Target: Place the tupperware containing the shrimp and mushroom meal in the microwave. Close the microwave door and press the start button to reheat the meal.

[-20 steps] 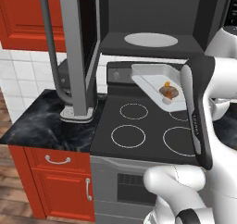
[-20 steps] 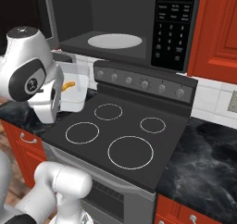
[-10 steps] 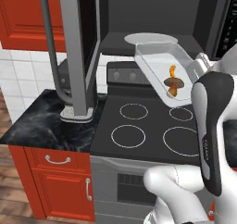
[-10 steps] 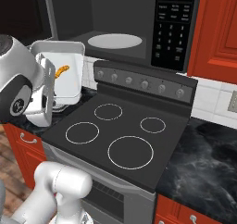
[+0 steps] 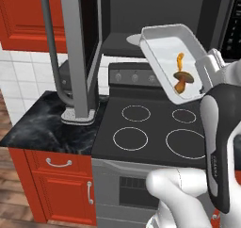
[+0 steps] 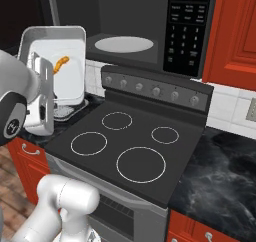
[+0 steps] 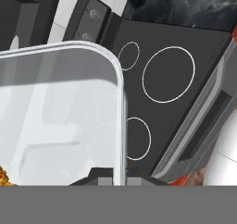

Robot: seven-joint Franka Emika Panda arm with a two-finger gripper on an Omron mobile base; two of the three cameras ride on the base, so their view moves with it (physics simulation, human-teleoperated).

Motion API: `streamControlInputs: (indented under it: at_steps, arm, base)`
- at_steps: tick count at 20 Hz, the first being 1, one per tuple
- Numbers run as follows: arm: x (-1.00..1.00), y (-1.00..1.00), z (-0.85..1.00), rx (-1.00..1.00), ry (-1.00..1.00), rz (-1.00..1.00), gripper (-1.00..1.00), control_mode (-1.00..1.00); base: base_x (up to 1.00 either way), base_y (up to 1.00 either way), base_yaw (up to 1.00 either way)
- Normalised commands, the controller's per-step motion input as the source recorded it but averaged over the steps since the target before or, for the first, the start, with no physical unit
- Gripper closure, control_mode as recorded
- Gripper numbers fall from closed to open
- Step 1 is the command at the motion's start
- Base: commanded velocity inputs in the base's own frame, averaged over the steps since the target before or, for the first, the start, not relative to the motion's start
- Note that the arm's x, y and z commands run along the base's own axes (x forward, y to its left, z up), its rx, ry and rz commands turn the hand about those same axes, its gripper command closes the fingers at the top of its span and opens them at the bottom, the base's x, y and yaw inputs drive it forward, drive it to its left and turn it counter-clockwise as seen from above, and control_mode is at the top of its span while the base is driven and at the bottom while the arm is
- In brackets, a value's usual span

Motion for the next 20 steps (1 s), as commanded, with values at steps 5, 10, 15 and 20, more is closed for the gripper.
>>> streamControlInputs:
  at_steps: [5,10,15,20]
  arm:
    - [0.0,0.0,0.2,0.0,0.01,-0.02,1.0,-1.0]
    - [0.0,0.0,0.23,0.0,0.07,-0.03,1.0,-1.0]
    - [0.1,0.0,0.13,0.0,0.1,-0.05,1.0,-1.0]
    - [0.19,-0.04,0.0,0.0,0.1,-0.05,1.0,-1.0]
  base:
    - [0.0,0.0,0.0]
    - [0.0,0.0,0.0]
    - [0.0,0.0,0.0]
    - [0.0,0.0,0.0]
